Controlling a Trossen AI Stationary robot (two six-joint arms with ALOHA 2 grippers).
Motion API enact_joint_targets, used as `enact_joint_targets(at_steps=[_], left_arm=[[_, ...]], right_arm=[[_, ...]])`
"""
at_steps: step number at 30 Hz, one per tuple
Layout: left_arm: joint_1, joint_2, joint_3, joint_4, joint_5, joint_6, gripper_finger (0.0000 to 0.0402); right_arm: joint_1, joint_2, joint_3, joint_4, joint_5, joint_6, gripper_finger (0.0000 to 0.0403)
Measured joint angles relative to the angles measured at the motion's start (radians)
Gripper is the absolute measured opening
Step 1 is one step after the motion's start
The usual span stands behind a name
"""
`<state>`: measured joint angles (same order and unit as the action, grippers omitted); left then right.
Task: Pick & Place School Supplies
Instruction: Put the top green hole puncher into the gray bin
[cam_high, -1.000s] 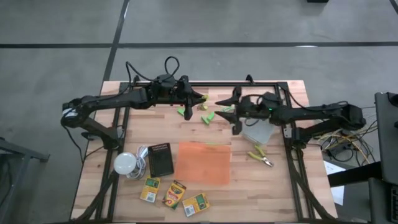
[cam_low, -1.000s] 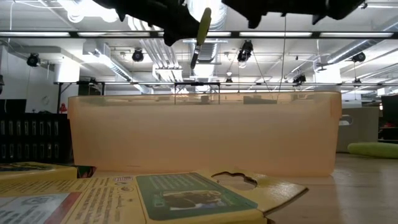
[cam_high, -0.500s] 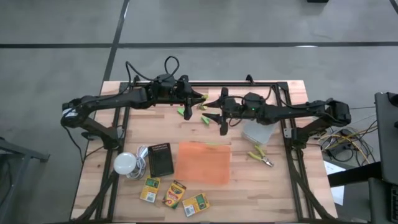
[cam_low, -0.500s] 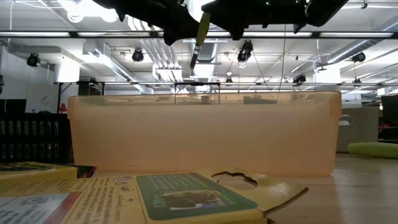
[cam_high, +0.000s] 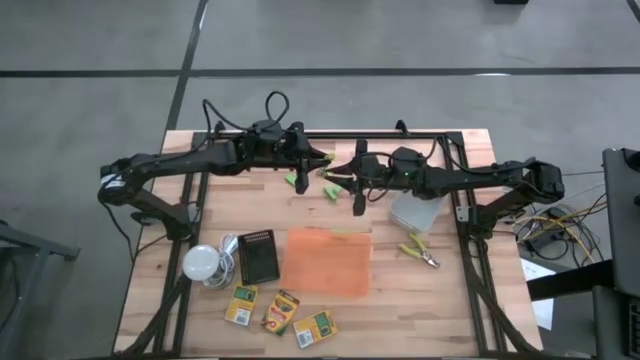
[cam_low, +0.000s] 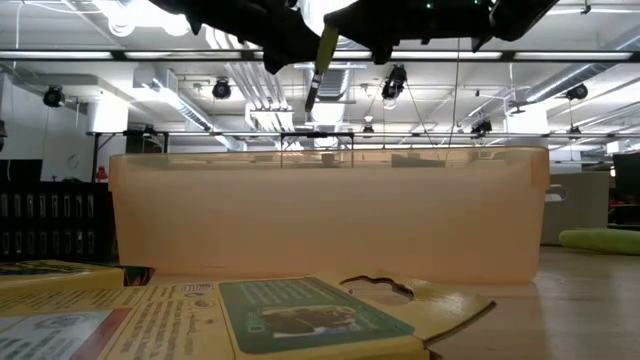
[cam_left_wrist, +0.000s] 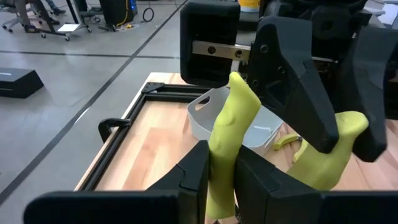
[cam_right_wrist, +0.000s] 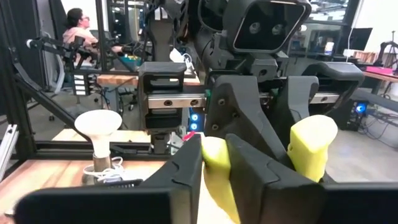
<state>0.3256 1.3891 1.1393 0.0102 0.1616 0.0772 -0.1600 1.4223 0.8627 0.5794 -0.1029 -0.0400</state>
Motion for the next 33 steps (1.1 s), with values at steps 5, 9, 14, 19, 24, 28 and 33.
enact_joint_targets(at_steps=[5, 9, 14, 19, 24, 28, 33], left_arm=[[0.0, 0.0, 0.0, 0.001, 0.0, 0.0, 0.0062], [0.0, 0.0, 0.0, 0.005, -0.002, 0.0, 0.0062], [0.0, 0.0, 0.0, 0.005, -0.004, 0.039, 0.0064], [-0.002, 0.0, 0.0, 0.008, -0.005, 0.053, 0.0075], [-0.002, 0.0, 0.0, 0.015, -0.006, 0.034, 0.0099], [-0.002, 0.0, 0.0, 0.015, -0.021, -0.015, 0.0124], [-0.002, 0.0, 0.0, 0.015, -0.055, -0.011, 0.0155]], right_arm=[[0.0, -0.001, 0.0, -0.001, 0.003, 0.0, 0.0038], [0.0, -0.002, 0.0, -0.002, 0.002, 0.0, 0.0041], [0.0, -0.002, 0.0, -0.005, 0.002, 0.0, 0.0043], [0.0, -0.002, 0.0, -0.005, 0.001, 0.0, 0.0043], [0.0, -0.002, -0.001, -0.009, 0.0, 0.003, 0.0043], [0.0, -0.002, -0.001, -0.009, -0.002, 0.003, 0.0043], [0.0, -0.002, -0.002, -0.009, 0.0, 0.003, 0.0043]])
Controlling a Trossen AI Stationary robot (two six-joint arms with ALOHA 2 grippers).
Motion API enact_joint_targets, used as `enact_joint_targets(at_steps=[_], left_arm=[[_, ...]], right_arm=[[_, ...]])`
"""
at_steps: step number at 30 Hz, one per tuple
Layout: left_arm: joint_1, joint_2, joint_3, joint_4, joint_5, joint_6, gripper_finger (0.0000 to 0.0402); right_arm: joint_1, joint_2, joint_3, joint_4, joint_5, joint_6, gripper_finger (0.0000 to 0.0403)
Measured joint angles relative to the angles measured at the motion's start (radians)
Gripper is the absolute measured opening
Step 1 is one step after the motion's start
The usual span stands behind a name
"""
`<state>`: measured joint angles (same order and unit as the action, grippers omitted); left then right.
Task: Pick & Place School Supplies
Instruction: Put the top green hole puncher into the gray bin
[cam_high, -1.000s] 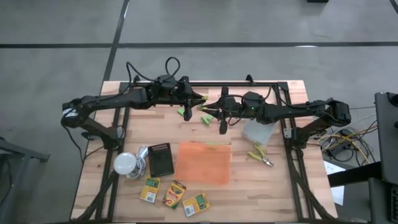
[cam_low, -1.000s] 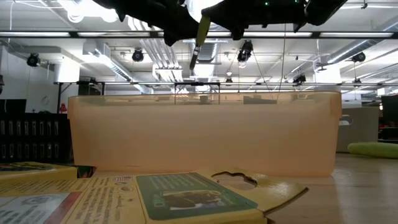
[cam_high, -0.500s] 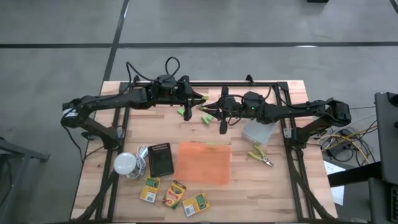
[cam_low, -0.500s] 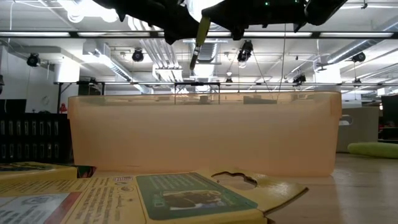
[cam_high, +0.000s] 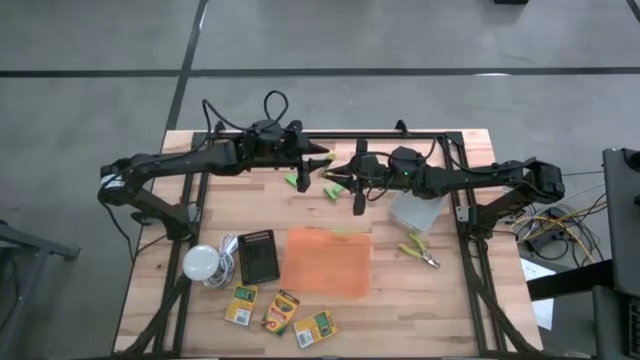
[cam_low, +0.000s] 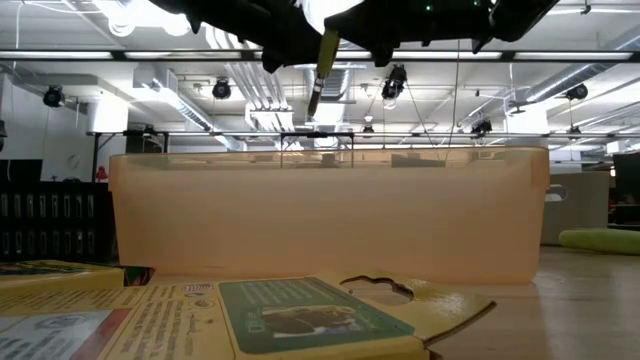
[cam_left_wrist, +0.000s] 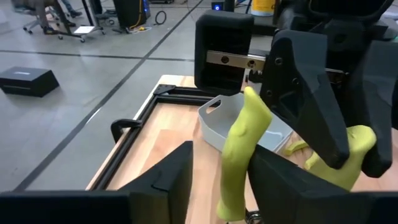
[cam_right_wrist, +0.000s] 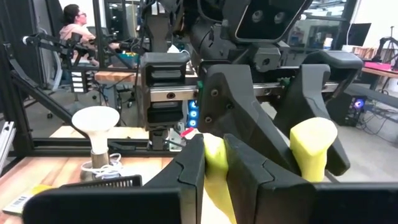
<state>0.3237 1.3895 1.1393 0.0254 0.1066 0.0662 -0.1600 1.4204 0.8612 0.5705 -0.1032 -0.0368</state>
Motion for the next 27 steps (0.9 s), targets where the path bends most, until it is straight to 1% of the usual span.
enact_joint_targets(at_steps=[4, 8, 12, 14, 19, 24, 27], left_arm=[[0.0, 0.0, 0.0, 0.0, -0.004, 0.001, 0.0172], [0.002, -0.001, 0.0, 0.0, -0.01, 0.031, 0.0177], [0.003, -0.006, 0.0, 0.033, -0.098, 0.182, 0.0177], [0.004, -0.014, 0.002, 0.051, -0.114, 0.232, 0.0177], [0.005, -0.02, 0.053, 0.006, -0.105, 0.203, 0.0177], [0.006, -0.022, 0.105, -0.107, -0.089, 0.192, 0.0177], [0.006, -0.023, 0.115, -0.163, -0.088, 0.186, 0.0177]], right_arm=[[0.0, 0.0, 0.0, 0.0, -0.001, 0.0, 0.0043], [0.0, 0.0, 0.0, 0.0, 0.0, 0.0, 0.0043], [-0.001, -0.002, 0.0, 0.005, 0.009, -0.002, 0.0043], [-0.002, -0.005, 0.0, 0.009, 0.013, -0.001, 0.0043], [-0.004, -0.01, 0.003, 0.019, 0.032, -0.004, 0.0043], [-0.004, -0.012, 0.003, 0.011, 0.031, -0.003, 0.0043], [-0.004, -0.015, 0.0, 0.002, 0.03, -0.023, 0.0043]])
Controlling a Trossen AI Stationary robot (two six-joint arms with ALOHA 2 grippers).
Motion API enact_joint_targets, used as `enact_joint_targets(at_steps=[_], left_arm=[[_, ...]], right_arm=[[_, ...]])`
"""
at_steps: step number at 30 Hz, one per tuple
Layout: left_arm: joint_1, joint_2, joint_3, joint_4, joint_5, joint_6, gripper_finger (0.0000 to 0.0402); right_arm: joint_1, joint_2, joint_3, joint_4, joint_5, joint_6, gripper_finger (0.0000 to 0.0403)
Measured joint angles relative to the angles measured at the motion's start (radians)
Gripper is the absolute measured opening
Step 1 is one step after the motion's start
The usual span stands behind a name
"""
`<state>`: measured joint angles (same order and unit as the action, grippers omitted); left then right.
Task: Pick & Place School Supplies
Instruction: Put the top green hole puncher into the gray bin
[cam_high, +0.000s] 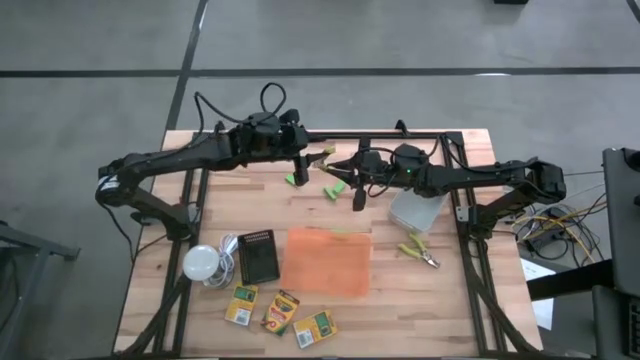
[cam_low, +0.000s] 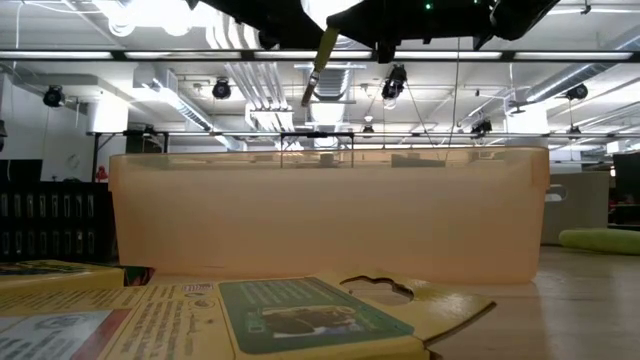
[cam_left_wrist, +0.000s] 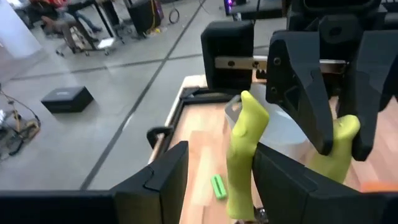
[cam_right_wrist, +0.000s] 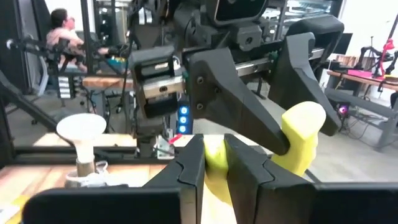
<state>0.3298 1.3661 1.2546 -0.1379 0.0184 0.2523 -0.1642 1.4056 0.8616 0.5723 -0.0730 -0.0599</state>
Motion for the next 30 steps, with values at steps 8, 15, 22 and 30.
enact_joint_targets(at_steps=[8, 15, 22, 30], left_arm=[[0.004, -0.006, 0.002, -0.047, 0.024, -0.09, 0.0177], [0.003, -0.013, 0.002, -0.063, -0.029, -0.057, 0.0177], [0.004, -0.04, 0.002, -0.143, -0.177, -0.016, 0.0177], [0.003, -0.052, 0.001, -0.263, -0.185, -0.019, 0.0177]], right_arm=[[0.002, -0.003, -0.003, -0.017, -0.005, 0.001, 0.0043], [0.002, -0.004, -0.003, -0.057, 0.033, 0.034, 0.0043], [0.002, -0.073, -0.002, -0.155, 0.233, 0.128, 0.0043], [0.044, -0.25, 0.041, -0.649, 0.545, 0.348, 0.0043]])
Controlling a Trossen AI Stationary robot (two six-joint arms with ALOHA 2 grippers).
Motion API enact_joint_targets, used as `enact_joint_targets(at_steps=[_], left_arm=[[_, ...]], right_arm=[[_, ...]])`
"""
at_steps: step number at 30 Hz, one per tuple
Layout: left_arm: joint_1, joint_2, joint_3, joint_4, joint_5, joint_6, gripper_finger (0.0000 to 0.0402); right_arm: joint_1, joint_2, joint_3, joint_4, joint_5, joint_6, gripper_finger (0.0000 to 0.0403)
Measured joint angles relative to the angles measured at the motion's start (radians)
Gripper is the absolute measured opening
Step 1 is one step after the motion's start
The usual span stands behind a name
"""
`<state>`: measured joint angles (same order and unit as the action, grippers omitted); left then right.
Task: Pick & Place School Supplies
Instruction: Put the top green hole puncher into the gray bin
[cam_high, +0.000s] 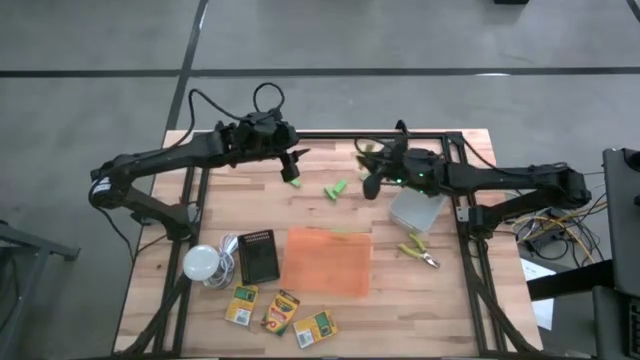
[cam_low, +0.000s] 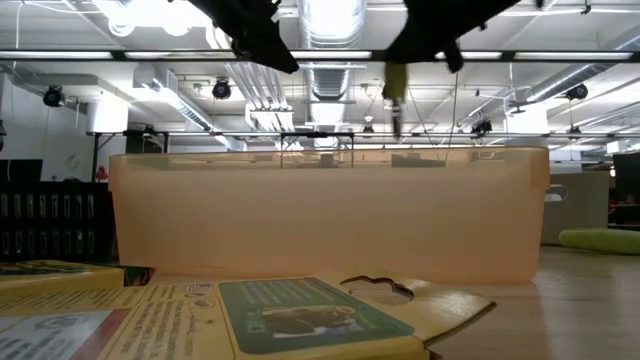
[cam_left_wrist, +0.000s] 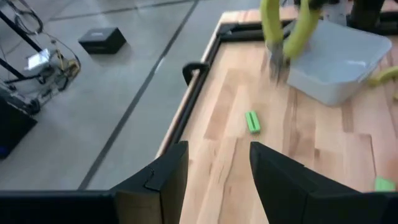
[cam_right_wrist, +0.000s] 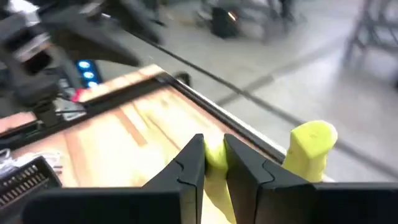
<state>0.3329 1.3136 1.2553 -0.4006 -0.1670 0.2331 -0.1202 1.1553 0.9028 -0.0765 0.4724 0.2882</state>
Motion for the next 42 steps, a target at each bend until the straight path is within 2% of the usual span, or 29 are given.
enact_joint_targets(at_steps=[7, 10, 14, 22, 26, 30, 38, 42], left_arm=[[0.0, 0.002, -0.012, -0.006, 0.002, -0.026, 0.0177], [0.0, 0.003, -0.016, -0.007, 0.002, -0.026, 0.0177], [0.0, 0.005, -0.016, -0.007, 0.004, -0.027, 0.0177], [0.0, 0.005, -0.017, -0.008, 0.004, -0.028, 0.0177], [0.0, 0.006, -0.017, -0.026, 0.004, -0.029, 0.0177], [0.0, 0.006, -0.018, -0.031, 0.004, -0.032, 0.0177], [0.0, 0.006, -0.018, -0.034, 0.004, -0.032, 0.0177], [-0.001, 0.006, -0.018, -0.034, 0.004, -0.032, 0.0177]], right_arm=[[0.018, -0.081, 0.157, -0.543, 0.105, 0.395, 0.0043], [0.018, -0.069, 0.242, -0.779, 0.135, 0.516, 0.0043], [0.018, -0.02, 0.322, -0.968, 0.13, 0.644, 0.0043], [0.018, 0.059, 0.296, -1.057, -0.002, 0.763, 0.0044], [0.017, 0.077, 0.226, -1.127, -0.058, 0.838, 0.0044], [0.017, 0.064, 0.128, -1.114, -0.115, 0.906, 0.0044], [0.017, 0.044, -0.006, -1.069, -0.115, 0.995, 0.0044], [0.015, 0.044, -0.065, -0.994, -0.128, 0.999, 0.0045]])
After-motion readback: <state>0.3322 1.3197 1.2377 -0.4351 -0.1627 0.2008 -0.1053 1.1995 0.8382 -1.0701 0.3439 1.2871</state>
